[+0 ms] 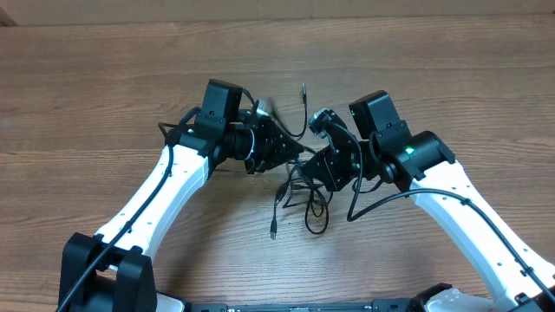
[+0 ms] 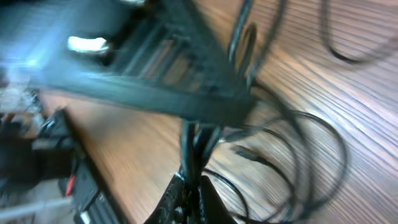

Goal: Untangle cables

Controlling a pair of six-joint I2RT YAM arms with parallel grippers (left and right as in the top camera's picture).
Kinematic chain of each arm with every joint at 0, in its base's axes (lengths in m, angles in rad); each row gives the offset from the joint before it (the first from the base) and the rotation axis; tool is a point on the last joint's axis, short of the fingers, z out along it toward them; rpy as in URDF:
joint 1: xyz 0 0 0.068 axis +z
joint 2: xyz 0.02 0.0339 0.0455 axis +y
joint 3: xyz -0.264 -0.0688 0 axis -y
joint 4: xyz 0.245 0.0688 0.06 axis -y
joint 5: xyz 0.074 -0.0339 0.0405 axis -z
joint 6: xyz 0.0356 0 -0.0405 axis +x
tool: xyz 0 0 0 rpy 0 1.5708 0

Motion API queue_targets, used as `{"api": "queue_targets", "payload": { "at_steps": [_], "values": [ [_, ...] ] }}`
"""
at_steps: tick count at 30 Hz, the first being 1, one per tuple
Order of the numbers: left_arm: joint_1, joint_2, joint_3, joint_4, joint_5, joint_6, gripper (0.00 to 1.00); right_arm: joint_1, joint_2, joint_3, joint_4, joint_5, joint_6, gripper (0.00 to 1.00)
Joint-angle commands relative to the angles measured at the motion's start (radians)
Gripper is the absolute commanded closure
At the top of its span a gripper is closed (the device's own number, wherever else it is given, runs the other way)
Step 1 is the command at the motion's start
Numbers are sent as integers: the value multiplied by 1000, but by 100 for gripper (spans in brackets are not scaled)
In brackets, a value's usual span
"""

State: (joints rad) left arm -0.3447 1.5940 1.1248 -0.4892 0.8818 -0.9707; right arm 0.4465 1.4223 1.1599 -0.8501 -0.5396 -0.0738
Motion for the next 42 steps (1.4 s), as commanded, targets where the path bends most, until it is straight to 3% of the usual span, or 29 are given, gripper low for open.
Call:
{"api": "queue_targets", "payload": {
  "at_steps": [1, 4, 8, 18, 24, 33, 35, 38, 42],
  "values": [
    [19, -1, 10, -6, 35, 163, 57, -4, 0, 24, 5, 143, 113, 96],
    [40, -1, 10, -24, 34, 215, 43, -5, 0, 24, 6, 148, 122, 96],
    [80, -1, 10, -68, 26, 256, 38, -11, 0, 24, 7, 158, 135, 96],
    [74, -1, 10, -154, 36, 467, 43, -76, 0, 24, 90, 142, 328, 96],
    [19, -1, 10, -81, 37, 500, 47, -89, 0, 24, 146, 85, 472, 96],
    [-73, -1, 10, 46, 28, 543, 47, -89, 0, 24, 182, 51, 527, 96],
    [-90, -1, 10, 42, -28, 542, 56, -89, 0, 24, 181, 52, 527, 96],
    [-108, -1, 10, 21, -112, 541, 80, -89, 0, 24, 180, 53, 526, 96],
    [-113, -1, 10, -20, -167, 541, 82, -89, 0, 24, 181, 56, 526, 96]
  ]
}}
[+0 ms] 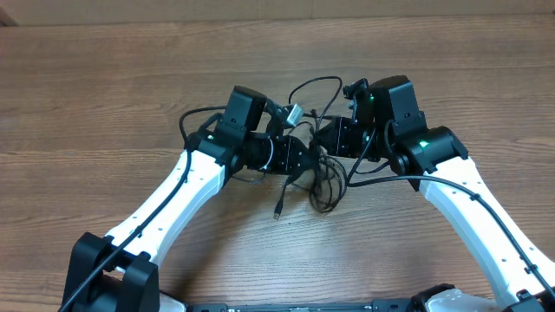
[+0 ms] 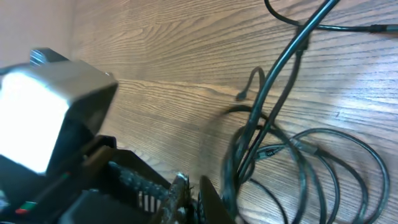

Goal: Untangle cables

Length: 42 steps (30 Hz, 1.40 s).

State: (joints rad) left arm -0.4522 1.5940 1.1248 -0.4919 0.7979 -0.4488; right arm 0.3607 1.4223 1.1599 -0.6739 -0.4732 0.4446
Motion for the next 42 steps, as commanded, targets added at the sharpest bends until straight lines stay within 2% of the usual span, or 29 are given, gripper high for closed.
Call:
{"api": "queue_targets", "payload": {
  "at_steps": [1, 9, 13, 14, 16, 19, 20, 22, 24, 26, 29, 37, 42],
  "values": [
    [-5, -1, 10, -26, -99, 19, 82, -3, 0, 24, 5, -10, 8, 96],
    [-6, -1, 10, -46, -169, 19, 77, -3, 0, 24, -3, 17, 3, 96],
    [-4, -1, 10, -106, -262, 0, 86, -3, 0, 24, -79, 122, -10, 94],
    [-2, -1, 10, -126, -295, -21, 88, -3, 0, 24, -97, 124, -35, 90],
    [17, -1, 10, -171, -365, -85, 85, -3, 0, 24, -132, 114, -121, 73],
    [68, -1, 10, -194, -376, -127, 81, -2, 0, 24, -169, 114, -179, 44],
    [89, -1, 10, -198, -364, -136, 78, -2, 2, 24, -174, 114, -188, 38],
    [132, -1, 10, -205, -333, -135, 68, -2, 6, 23, -172, 114, -188, 26],
    [171, -1, 10, -222, -325, -135, 51, -2, 18, 23, -163, 114, -188, 21],
    [206, -1, 10, -247, -326, -134, 41, -2, 40, 23, -149, 113, -188, 19],
    [240, -1, 10, -279, -326, -121, 33, 5, 89, 23, -123, 113, -189, 18],
    [250, -1, 10, -298, -326, -86, 32, 71, 253, 23, 6, 39, -214, 19],
    [249, -1, 10, -297, -326, -90, 33, 94, 326, 23, 58, 23, -214, 26]
  ]
}}
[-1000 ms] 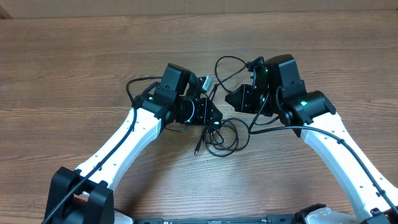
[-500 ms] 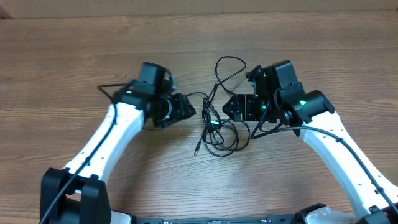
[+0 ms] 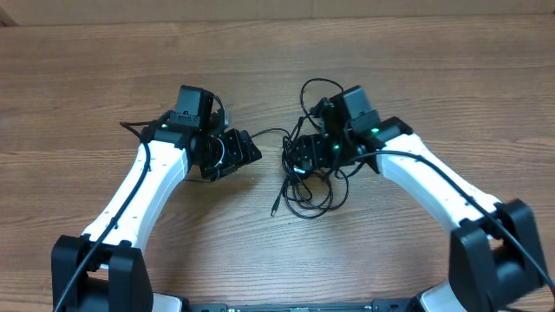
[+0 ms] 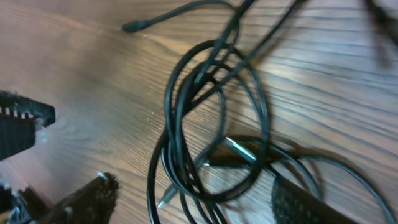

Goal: Untangle cables

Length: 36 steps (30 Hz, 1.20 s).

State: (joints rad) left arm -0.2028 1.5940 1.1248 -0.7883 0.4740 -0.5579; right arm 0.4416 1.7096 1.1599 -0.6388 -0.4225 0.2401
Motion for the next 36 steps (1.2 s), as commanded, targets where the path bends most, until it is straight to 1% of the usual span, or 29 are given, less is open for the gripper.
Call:
{"api": "queue_targets", "payload": {
  "at_steps": [1, 6, 9, 13, 18, 21, 27, 31, 34, 36],
  "values": [
    [0, -1, 10, -1, -2, 19, 33, 17, 53, 23, 32, -28, -10, 28],
    [0, -1, 10, -1, -2, 19, 32, 30, 103, 23, 75, -32, -10, 35],
    [0, -1, 10, -1, -2, 19, 33, 35, 113, 23, 94, -34, -10, 45],
    [-1, -1, 10, -1, -2, 19, 31, 36, 113, 23, 124, -69, -10, 52],
    [-1, -1, 10, -1, -2, 19, 31, 36, 114, 23, 160, -80, -10, 57],
    [-2, -1, 10, -2, 0, 19, 29, 37, 119, 23, 167, -81, -10, 59],
    [-22, -1, 10, 2, 6, 19, 28, 37, 133, 23, 183, -85, -10, 59],
    [-27, -1, 10, 4, 5, 19, 28, 37, 138, 23, 209, -137, -9, 61],
    [-27, -1, 10, 4, 5, 19, 28, 37, 138, 23, 214, -140, -9, 66],
    [-27, -1, 10, 4, 6, 19, 28, 37, 139, 23, 215, -140, -9, 72]
  ]
}}
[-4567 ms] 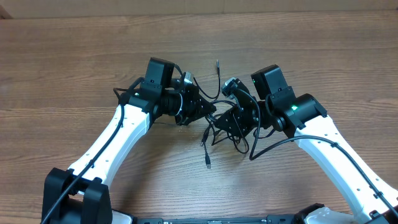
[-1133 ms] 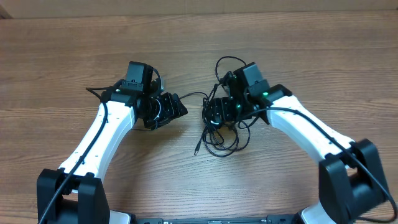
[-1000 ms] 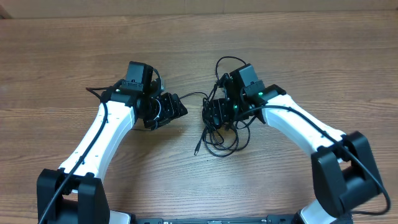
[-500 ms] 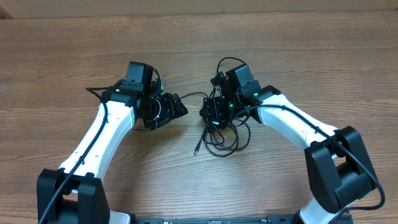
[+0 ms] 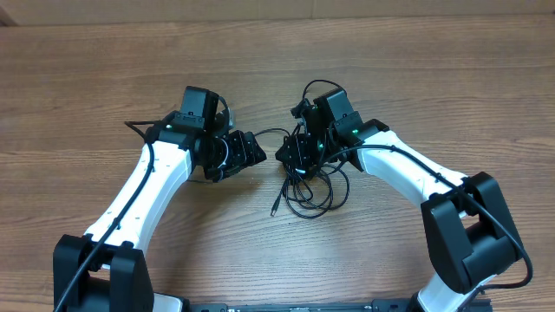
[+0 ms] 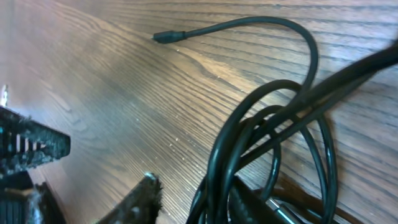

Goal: Untangle cables

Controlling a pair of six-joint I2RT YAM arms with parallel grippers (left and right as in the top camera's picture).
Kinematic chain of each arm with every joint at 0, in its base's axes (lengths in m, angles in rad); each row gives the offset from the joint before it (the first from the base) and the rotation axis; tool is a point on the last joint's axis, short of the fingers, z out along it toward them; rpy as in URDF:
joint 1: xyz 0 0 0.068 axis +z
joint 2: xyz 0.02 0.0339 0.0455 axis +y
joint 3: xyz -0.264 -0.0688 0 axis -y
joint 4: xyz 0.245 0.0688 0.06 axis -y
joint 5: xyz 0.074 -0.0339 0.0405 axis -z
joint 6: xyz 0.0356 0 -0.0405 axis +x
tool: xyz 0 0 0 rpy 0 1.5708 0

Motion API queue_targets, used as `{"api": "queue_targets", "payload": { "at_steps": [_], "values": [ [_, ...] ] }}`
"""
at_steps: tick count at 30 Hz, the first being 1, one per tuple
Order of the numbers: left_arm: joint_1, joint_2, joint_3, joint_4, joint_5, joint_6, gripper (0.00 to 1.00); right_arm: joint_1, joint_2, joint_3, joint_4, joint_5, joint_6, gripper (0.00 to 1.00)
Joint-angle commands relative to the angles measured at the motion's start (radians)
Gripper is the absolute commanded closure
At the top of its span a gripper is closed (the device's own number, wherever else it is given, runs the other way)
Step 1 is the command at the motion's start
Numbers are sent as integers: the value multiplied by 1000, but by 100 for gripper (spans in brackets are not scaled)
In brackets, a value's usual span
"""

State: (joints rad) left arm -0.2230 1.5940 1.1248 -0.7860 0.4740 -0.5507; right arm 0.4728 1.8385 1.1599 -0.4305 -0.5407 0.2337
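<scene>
A tangle of thin black cables (image 5: 312,186) lies on the wooden table, with one loose plug end (image 5: 273,211) pointing toward the front. My right gripper (image 5: 293,154) is down at the tangle's left top. In the right wrist view it (image 6: 193,186) is open, with several cable loops (image 6: 273,124) running between its fingers, close against the right one. Another plug end (image 6: 168,37) lies free on the wood beyond. My left gripper (image 5: 250,149) sits left of the tangle, shut on a single cable strand (image 5: 273,132) that stretches across to the bundle.
The bare wooden table (image 5: 434,87) stretches around both arms. The white arm links angle in from the front corners. A thin black wire end (image 5: 130,126) pokes out behind the left arm. A ribbed black part (image 6: 31,146) shows at the right wrist view's left edge.
My right gripper has come lower and nearer the bundle, and its fingers now stand closer together around the cable loops. The left gripper has barely shifted and keeps the strand stretched.
Both grippers were first close together in the tangle at mid-table. Then they worked it a little farther back, still touching. Later the left gripper was well to the left with a strand drawn out and the right one was wide open over the bundle, which it now straddles.
</scene>
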Motion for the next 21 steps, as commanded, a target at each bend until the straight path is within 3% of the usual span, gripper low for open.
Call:
{"api": "queue_targets", "payload": {
  "at_steps": [1, 7, 15, 21],
  "values": [
    [-7, -1, 10, 1, 6, 11, 28, 6, 11, 23, 6, -22, -3, 74],
    [-7, -1, 10, 0, 6, 11, 28, 6, 31, 23, 2, -18, -3, 76],
    [-7, -1, 10, 1, 6, 11, 28, 6, 37, 23, -2, -18, 1, 95],
    [-7, -1, 10, -8, 18, 11, 28, 5, 35, 26, -9, -40, 31, 96]
  ]
}}
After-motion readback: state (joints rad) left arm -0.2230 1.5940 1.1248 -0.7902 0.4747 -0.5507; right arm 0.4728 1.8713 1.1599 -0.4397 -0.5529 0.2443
